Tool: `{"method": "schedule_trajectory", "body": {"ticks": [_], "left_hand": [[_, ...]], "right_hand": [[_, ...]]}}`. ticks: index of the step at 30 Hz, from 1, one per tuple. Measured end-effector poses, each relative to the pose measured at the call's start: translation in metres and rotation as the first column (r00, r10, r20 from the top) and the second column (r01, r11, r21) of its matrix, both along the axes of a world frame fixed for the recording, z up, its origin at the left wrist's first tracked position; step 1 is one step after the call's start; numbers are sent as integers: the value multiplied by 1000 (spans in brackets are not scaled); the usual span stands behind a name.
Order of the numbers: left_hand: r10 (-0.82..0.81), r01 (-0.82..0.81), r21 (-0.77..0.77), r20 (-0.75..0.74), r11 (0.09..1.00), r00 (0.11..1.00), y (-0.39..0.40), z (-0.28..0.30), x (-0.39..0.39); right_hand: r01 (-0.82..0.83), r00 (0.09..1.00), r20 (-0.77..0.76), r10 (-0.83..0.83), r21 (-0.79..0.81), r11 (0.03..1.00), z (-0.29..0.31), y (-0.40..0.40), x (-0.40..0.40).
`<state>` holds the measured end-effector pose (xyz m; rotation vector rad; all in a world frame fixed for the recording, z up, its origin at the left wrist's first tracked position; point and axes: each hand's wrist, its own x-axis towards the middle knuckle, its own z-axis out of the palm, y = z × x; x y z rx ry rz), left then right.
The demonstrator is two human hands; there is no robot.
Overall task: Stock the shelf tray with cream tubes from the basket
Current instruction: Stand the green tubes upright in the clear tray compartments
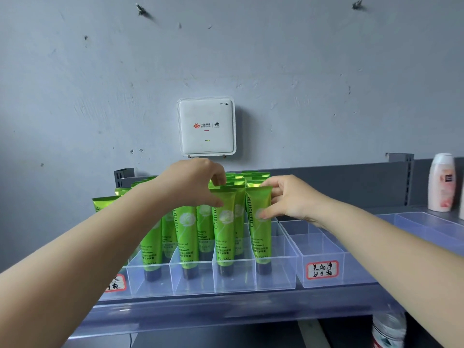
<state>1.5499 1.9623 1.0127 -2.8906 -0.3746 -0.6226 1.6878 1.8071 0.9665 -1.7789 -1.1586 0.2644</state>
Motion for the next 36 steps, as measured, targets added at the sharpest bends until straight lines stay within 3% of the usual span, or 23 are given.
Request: {"method": "schedule_trajectory", "body": {"ticks": [4, 10, 15, 18, 21, 24, 28, 36], "left_hand": [[13, -27, 168, 85, 985, 996, -11, 9, -1], [-45, 1, 235, 181, 972, 983, -39, 9, 10], [-99, 40, 268, 211, 963, 973, -73, 9, 30], [-165, 96, 308, 206, 947, 965, -102, 5, 50], [-237, 170, 327, 179, 930, 955, -135, -4, 74], [-301, 243, 320, 146, 916, 942, -170, -12, 99], [-384, 333, 324, 104, 885, 918, -219, -23, 130], [-508, 471, 327, 34, 819, 861, -326, -43, 178]], "right_hand": [[59, 995, 78, -57, -23, 998, 8, -8, 1], [55, 992, 111, -58, 24, 998, 12, -28, 5], [206, 935, 288, -209, 41, 978, 18, -62, 15], [340, 823, 492, -284, -25, 940, 19, -95, 21], [532, 592, 761, -266, -122, 838, 15, -132, 27], [628, 472, 847, -243, -130, 767, 10, -171, 35], [721, 391, 890, -236, -137, 679, 5, -229, 43], [851, 330, 903, -275, -159, 500, -5, -345, 52]]}}
